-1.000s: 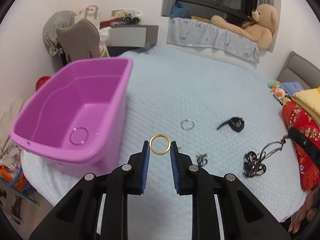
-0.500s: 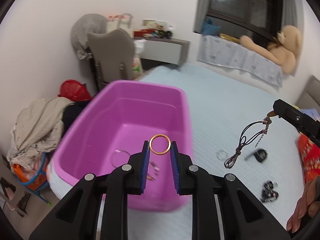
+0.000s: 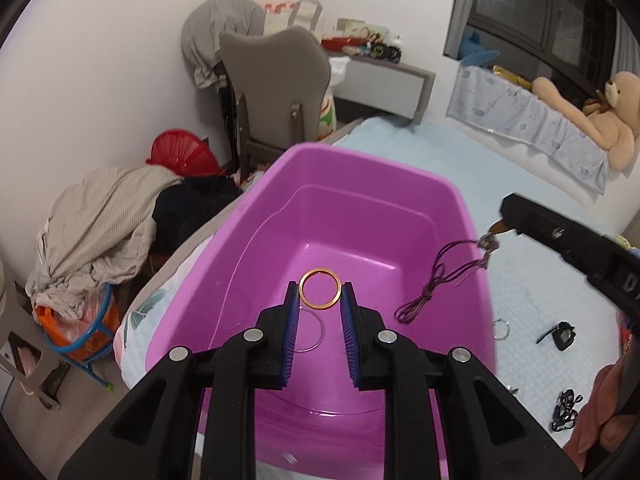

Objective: Organize jewelry
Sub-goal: 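Carry the gold ring and cord necklace in both tools over the pink tub, then open the left tool to drop the ring while the right tool releases the necklace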

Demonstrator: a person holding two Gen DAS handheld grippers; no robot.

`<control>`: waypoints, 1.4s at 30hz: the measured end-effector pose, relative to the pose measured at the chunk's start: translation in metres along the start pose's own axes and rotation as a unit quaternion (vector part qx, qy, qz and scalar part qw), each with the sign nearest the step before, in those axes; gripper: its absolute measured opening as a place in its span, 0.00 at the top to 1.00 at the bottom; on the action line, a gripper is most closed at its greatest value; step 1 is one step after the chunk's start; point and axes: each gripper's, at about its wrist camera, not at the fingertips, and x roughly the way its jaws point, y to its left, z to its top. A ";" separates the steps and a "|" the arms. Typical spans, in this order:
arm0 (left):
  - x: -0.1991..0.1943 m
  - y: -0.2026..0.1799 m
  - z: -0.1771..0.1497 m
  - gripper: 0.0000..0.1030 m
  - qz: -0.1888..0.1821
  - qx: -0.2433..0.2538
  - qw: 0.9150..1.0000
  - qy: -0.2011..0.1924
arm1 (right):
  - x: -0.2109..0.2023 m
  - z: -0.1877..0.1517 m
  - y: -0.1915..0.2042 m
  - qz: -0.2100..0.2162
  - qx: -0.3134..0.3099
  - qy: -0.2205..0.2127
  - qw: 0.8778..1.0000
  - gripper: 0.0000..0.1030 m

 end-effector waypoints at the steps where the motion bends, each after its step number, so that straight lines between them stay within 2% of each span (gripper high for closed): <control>1: 0.004 0.002 0.000 0.80 0.002 0.000 1.000 0.004 | 0.009 -0.001 0.000 -0.001 0.001 0.009 1.000 0.95; 11: 0.042 0.008 -0.008 0.79 0.031 -0.007 0.998 0.055 | 0.075 -0.016 -0.002 -0.026 -0.001 0.102 0.994 0.95; 20: 0.049 0.010 -0.015 0.78 0.052 -0.007 0.996 0.070 | 0.093 -0.026 -0.004 -0.049 -0.009 0.129 0.990 0.94; 21: 0.050 0.012 -0.016 0.71 0.054 -0.011 0.996 0.075 | 0.094 -0.026 -0.004 -0.051 -0.009 0.130 0.990 0.93; 22: 0.051 0.013 -0.015 0.65 0.056 -0.014 0.995 0.079 | 0.094 -0.026 -0.004 -0.053 -0.010 0.132 0.990 0.84; 23: 0.052 0.015 -0.016 0.40 0.059 -0.017 0.995 0.082 | 0.094 -0.026 -0.005 -0.055 -0.009 0.133 0.990 0.70; 24: 0.050 0.018 -0.017 0.23 0.064 -0.025 0.995 0.079 | 0.094 -0.026 -0.005 -0.054 -0.008 0.133 0.990 0.63; 25: 0.047 0.019 -0.017 0.22 0.066 -0.028 0.995 0.071 | 0.092 -0.026 -0.005 -0.053 -0.008 0.132 0.990 0.56; 26: 0.043 0.021 -0.018 0.22 0.068 -0.031 0.995 0.062 | 0.091 -0.026 -0.004 -0.055 -0.010 0.130 0.990 0.56; 42: 0.025 0.022 -0.025 0.19 0.075 -0.039 0.995 0.055 | 0.072 -0.028 -0.005 -0.056 0.000 0.120 0.991 0.49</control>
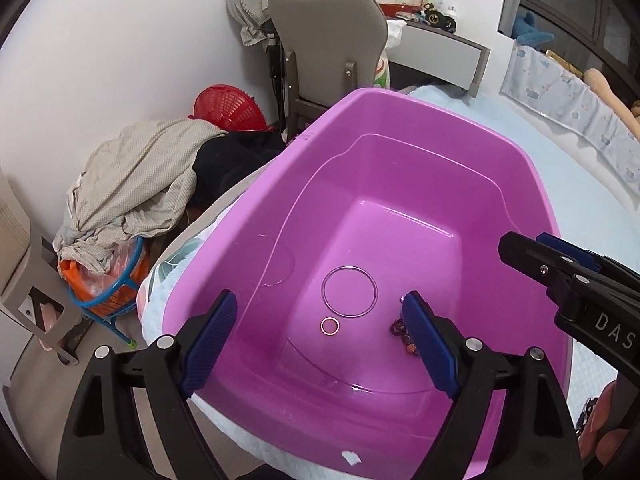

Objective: Organize jewelry
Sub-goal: 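Open the left tool to drop the ring while the right tool releases the necklace, then withdraw both tools from the tub back over the remaining jewelry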

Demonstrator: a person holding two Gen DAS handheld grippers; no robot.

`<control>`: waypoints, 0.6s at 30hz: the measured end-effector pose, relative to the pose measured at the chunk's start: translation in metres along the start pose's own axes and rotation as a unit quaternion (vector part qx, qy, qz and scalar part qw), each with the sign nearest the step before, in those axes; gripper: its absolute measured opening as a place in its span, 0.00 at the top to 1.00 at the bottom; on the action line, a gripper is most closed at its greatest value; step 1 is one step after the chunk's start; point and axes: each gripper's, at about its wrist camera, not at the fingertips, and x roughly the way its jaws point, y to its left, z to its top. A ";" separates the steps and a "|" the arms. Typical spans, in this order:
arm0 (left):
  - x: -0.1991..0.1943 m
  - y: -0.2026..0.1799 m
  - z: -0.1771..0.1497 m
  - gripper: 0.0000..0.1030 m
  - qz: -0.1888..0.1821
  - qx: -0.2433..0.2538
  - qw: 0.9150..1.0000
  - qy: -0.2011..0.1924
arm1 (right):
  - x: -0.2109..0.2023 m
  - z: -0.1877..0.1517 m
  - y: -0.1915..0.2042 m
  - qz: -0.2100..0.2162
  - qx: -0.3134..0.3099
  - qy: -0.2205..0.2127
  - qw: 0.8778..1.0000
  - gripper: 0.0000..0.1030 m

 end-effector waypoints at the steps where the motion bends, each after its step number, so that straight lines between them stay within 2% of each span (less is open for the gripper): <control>1: -0.002 0.000 0.000 0.19 0.000 0.000 1.000 -0.001 | -0.002 -0.001 0.000 0.001 0.000 -0.001 1.000 0.48; 18: -0.039 -0.014 -0.026 0.19 -0.008 0.005 1.000 -0.018 | -0.051 -0.038 -0.009 0.021 0.029 -0.040 0.999 0.45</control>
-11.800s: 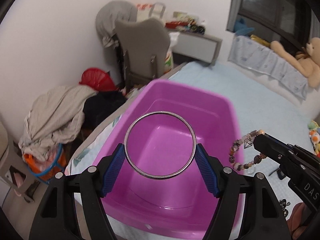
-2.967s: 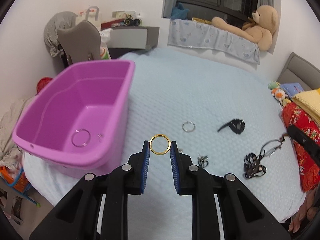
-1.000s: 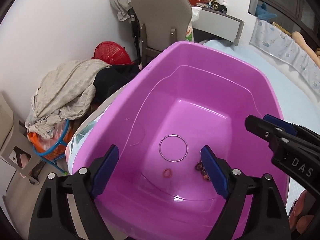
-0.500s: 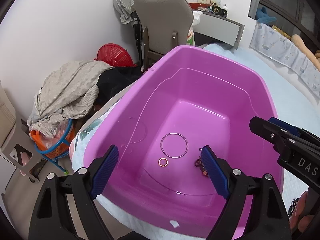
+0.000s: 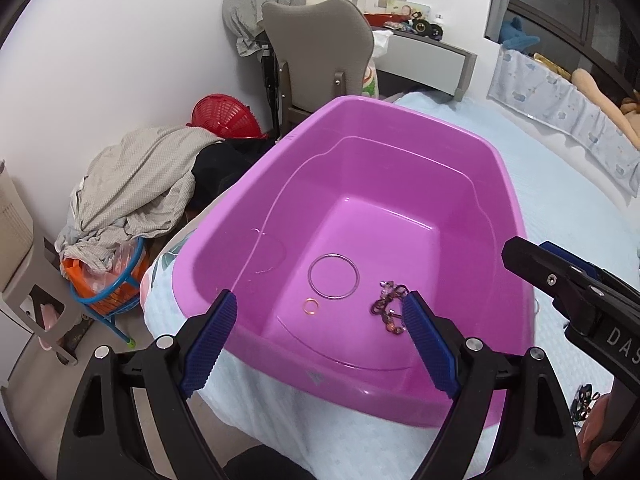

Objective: Organize jewelry
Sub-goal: 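Withdraw both tools from the tub back over the remaining jewelry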

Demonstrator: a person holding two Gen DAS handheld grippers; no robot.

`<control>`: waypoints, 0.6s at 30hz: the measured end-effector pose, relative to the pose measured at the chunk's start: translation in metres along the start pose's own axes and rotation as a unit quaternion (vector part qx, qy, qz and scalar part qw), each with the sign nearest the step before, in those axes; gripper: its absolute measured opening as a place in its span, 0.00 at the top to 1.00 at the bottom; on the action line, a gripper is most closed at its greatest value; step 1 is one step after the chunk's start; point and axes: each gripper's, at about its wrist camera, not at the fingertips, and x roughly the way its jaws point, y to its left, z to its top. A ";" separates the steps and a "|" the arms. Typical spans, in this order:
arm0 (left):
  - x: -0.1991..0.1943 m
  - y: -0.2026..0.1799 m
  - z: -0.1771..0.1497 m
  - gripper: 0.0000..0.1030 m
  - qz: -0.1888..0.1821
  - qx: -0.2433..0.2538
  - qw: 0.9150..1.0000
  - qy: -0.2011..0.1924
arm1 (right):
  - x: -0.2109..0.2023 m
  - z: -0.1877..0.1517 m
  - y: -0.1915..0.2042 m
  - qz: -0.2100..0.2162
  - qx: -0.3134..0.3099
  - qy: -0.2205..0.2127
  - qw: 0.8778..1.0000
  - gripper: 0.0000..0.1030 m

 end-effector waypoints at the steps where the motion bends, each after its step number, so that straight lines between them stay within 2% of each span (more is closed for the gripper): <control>1: -0.003 -0.002 -0.002 0.19 -0.002 0.001 1.000 -0.001 | -0.004 -0.003 -0.001 0.000 0.002 -0.003 1.000 0.45; 18: -0.046 -0.042 -0.038 0.18 -0.024 0.031 0.999 -0.019 | -0.093 -0.073 -0.051 -0.038 0.053 -0.070 0.995 0.44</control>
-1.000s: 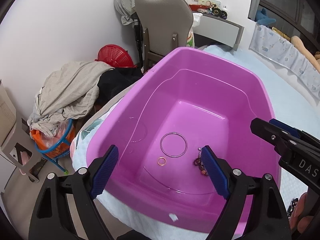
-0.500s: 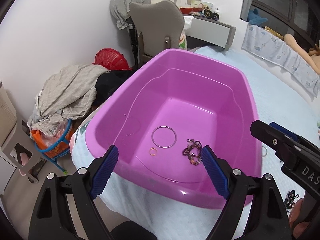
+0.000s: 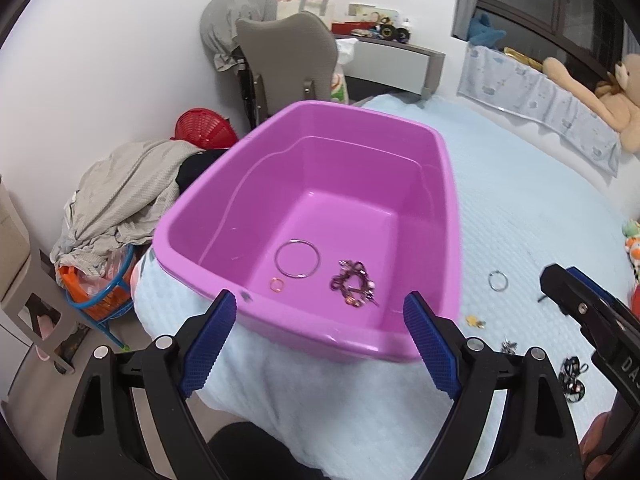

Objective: Organize jewelry
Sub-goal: 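Withdraw both tools from the tub back over the remaining jewelry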

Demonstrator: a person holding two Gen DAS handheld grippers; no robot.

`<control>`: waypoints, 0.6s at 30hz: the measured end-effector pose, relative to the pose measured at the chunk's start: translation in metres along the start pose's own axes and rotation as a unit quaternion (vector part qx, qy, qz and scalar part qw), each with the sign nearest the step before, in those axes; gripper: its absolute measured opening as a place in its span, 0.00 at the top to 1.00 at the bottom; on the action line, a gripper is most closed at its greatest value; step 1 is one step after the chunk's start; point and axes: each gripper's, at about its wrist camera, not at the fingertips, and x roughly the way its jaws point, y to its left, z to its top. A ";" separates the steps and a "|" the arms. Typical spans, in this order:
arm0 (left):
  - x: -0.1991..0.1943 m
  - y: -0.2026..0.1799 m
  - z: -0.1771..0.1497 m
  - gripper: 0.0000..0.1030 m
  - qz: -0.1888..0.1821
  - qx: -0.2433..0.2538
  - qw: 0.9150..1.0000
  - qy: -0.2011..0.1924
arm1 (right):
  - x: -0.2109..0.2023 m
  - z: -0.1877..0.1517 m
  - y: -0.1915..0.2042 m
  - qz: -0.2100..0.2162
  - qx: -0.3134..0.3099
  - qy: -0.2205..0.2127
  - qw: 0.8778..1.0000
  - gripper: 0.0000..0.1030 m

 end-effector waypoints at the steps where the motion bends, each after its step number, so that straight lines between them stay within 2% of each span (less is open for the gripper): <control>1: -0.002 -0.004 -0.003 0.18 -0.003 0.003 1.000 0.000 | -0.008 -0.006 -0.005 -0.005 0.003 -0.004 1.000 0.44; 10: -0.016 -0.049 -0.039 0.18 -0.035 0.034 0.999 0.013 | -0.064 -0.056 -0.059 -0.041 0.039 -0.013 0.998 0.42; 18: -0.026 -0.093 -0.076 0.18 -0.064 0.064 0.996 0.021 | -0.125 -0.114 -0.114 -0.091 0.069 -0.024 0.993 0.41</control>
